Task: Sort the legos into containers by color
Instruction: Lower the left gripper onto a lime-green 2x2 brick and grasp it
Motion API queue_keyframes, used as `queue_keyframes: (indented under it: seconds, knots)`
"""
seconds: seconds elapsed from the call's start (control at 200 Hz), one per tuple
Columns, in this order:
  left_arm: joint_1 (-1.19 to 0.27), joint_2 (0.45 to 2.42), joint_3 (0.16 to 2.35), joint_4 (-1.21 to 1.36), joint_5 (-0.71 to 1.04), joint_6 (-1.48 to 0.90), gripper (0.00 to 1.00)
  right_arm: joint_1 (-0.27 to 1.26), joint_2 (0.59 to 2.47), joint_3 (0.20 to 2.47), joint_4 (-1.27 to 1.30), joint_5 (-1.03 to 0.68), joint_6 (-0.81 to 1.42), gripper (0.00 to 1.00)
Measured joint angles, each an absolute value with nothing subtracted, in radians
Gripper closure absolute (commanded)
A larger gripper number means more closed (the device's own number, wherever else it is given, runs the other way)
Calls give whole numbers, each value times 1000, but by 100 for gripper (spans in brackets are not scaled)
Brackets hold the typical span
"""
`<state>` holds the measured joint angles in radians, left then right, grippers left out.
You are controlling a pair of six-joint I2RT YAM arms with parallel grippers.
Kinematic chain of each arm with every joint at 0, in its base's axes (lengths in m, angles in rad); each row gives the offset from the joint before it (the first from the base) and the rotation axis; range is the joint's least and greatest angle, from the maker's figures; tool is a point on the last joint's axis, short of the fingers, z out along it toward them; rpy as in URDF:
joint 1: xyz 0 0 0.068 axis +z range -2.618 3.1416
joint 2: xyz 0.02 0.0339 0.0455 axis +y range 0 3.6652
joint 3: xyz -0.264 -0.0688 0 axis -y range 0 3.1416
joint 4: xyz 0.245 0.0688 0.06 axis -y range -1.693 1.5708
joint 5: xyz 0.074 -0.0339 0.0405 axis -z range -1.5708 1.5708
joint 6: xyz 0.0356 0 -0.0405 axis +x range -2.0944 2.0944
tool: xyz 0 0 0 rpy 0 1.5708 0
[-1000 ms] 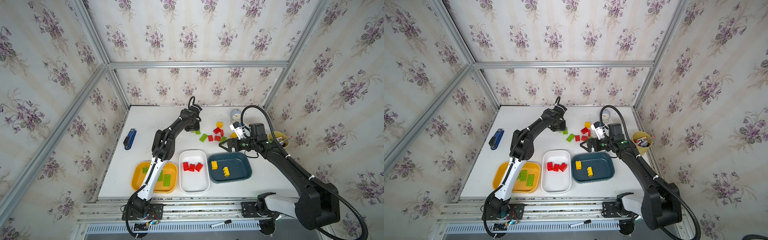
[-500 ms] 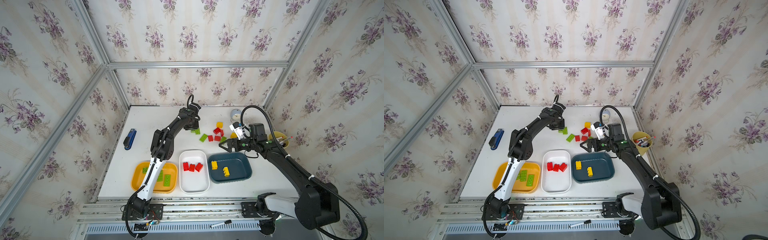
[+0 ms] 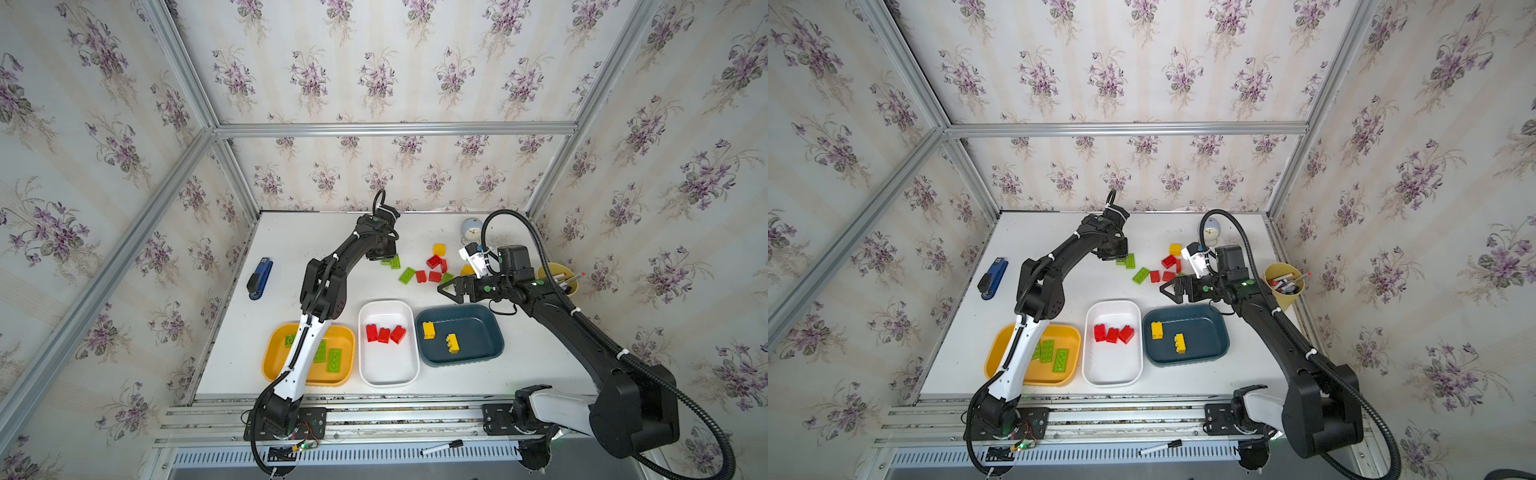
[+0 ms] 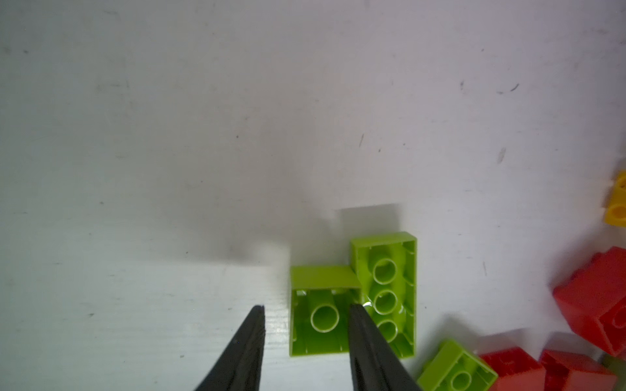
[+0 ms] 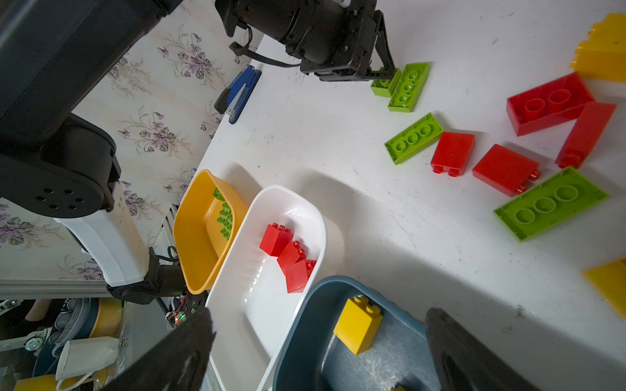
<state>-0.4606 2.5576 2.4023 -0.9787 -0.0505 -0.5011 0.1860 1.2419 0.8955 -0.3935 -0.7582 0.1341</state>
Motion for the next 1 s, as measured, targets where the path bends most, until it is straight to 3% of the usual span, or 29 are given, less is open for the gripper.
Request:
queue_keyframes:
  seconds: [1.0]
  knots:
    - [-449, 2579, 2386, -965, -58, -500, 60, 188, 1245, 896, -393, -759, 134, 0]
